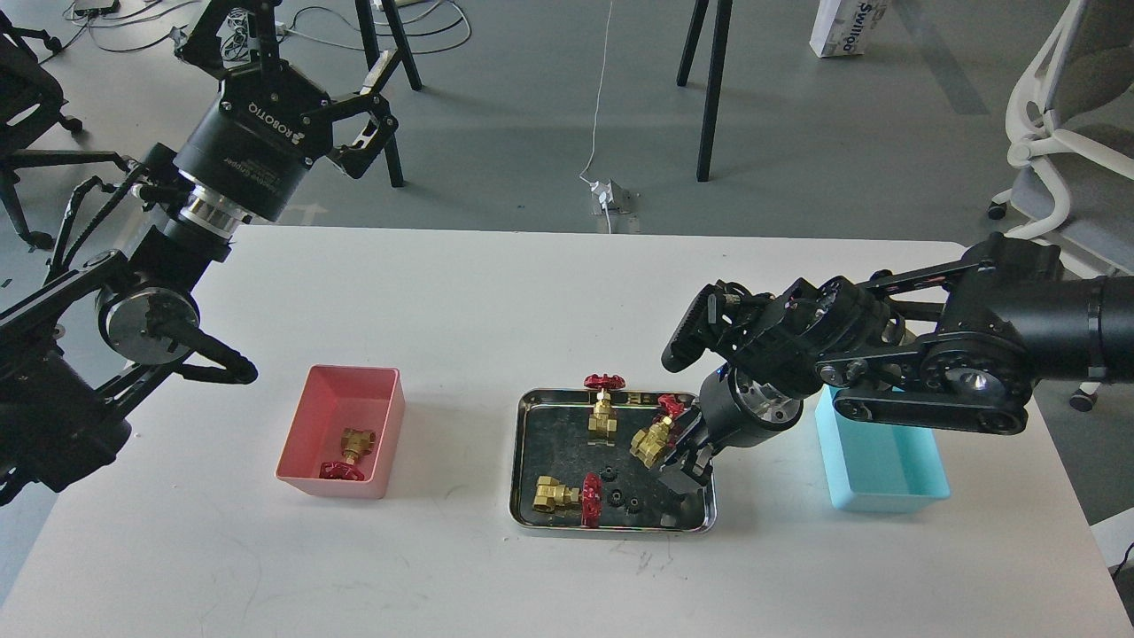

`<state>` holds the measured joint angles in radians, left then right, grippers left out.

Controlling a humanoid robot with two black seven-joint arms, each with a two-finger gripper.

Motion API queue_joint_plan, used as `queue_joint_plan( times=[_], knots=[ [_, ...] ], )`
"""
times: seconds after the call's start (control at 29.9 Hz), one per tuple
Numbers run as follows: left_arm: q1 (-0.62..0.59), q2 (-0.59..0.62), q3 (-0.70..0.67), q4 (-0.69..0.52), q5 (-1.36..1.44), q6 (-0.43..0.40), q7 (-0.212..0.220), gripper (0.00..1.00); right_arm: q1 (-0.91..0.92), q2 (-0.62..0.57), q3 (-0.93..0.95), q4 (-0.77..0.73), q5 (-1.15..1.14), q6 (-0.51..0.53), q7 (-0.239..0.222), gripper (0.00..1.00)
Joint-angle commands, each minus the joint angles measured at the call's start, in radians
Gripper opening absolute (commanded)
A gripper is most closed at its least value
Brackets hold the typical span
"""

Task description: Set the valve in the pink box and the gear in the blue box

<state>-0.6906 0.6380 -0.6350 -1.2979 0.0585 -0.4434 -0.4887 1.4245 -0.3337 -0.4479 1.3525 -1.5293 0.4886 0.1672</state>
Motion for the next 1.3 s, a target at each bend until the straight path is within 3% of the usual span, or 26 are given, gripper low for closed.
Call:
queue_joint_plan(
  times=[0.0,0.3,0.57,1.27],
  knots=[
    [-0.001,-0.009,0.001,0.0,0.0,0.0,0.0,0.92,-0.005,0.047,-0.017,-0.003,-0.064,0.0,0.0,0.7],
    [-0.001,-0.032,0.0,0.0,-0.002,0.018,0.0,0.92,-0.042,0.067,-0.069,-0.053,-0.135,0.0,-0.003,0.7],
    [-0.003,-0.078,0.0,0.0,-0.002,0.04,0.0,0.92,-0.062,0.11,-0.06,-0.133,-0.147,0.0,-0.003,0.61],
    [-0.004,-0.08,0.0,0.002,-0.002,0.046,0.0,0.92,-0.111,0.206,-0.06,-0.188,-0.149,0.0,-0.011,0.59]
  ],
)
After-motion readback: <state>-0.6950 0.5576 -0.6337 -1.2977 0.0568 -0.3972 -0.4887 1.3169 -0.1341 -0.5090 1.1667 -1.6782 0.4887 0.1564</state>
